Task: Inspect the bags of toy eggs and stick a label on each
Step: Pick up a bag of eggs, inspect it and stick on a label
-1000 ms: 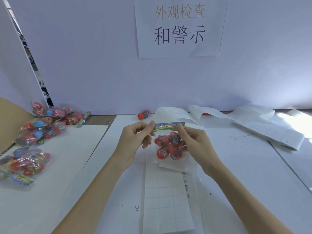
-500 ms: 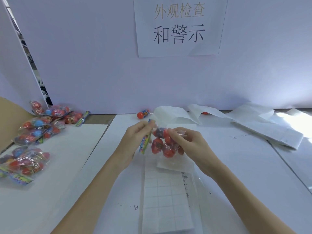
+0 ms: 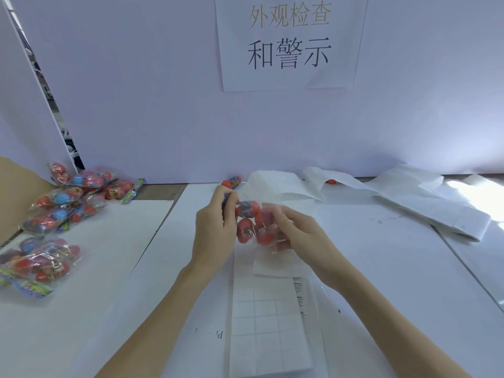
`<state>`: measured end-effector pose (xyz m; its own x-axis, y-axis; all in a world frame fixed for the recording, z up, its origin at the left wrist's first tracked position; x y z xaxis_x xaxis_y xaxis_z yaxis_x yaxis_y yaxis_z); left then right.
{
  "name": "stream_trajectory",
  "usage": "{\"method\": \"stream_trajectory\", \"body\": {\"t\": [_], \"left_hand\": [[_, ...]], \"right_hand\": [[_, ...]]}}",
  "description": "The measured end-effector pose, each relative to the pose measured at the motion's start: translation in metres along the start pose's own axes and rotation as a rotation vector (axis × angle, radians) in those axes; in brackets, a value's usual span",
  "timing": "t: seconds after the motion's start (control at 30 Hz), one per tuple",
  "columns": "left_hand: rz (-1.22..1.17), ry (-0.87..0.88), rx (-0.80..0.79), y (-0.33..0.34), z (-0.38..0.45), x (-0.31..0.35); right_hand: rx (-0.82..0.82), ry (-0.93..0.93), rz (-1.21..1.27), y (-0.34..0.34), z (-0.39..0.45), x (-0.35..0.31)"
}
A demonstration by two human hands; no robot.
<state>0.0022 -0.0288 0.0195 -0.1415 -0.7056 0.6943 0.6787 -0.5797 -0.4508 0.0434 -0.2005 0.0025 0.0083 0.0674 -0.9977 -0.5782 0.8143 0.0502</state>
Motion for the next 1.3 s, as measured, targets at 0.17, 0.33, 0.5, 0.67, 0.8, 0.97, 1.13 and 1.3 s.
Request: {"method": "stream_trajectory", "body": {"t": [0.17, 0.33, 0.5, 0.67, 0.8, 0.97, 1.13, 1.3], "left_hand": [[-0.042, -0.092, 0.01, 0.001, 0.004, -0.008], [0.168, -0.077, -0.075, 0.002, 0.004, -0.01], [-0.168, -0.126, -0.219, 0.005, 0.004, -0.006], [-0.236, -0.155, -0.336, 0.014, -0.001, 0.0], [-0.124, -0.05, -0.173, 0.004, 0.004, 0.002], [-0.03, -0.019, -0.047, -0.003, 0.006, -0.001], [-0.096, -0.129, -0.187, 0.007, 0.005, -0.008], [-0.139, -0.179, -0.302, 0.011, 0.003, -0.01]], "right_hand": [[-0.006, 0.068, 0.028, -0.003, -0.001, 0.004], [0.053, 0.032, -0.02, -0.014, 0.001, -0.007], [0.098, -0.001, -0.124, -0.021, -0.001, -0.009], [0.029, 0.06, -0.096, -0.018, 0.0, -0.001], [0.022, 0.091, -0.086, -0.012, -0.001, 0.0], [0.067, 0.037, -0.251, -0.008, -0.001, -0.003], [0.118, 0.003, -0.151, -0.016, -0.002, -0.008], [0.201, -0.084, -0.068, -0.029, -0.002, -0.015]]}}
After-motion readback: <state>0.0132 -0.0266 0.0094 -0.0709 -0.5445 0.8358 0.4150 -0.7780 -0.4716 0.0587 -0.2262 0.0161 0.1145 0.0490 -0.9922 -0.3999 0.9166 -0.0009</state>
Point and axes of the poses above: each hand's wrist, its own z-axis towards the middle knuckle, its own y-axis out of the palm, x = y × z, the point moved 6 cm from there along z, towards the middle knuckle, and after that the axes turned 6 degrees about z, right-handed, at the moved point
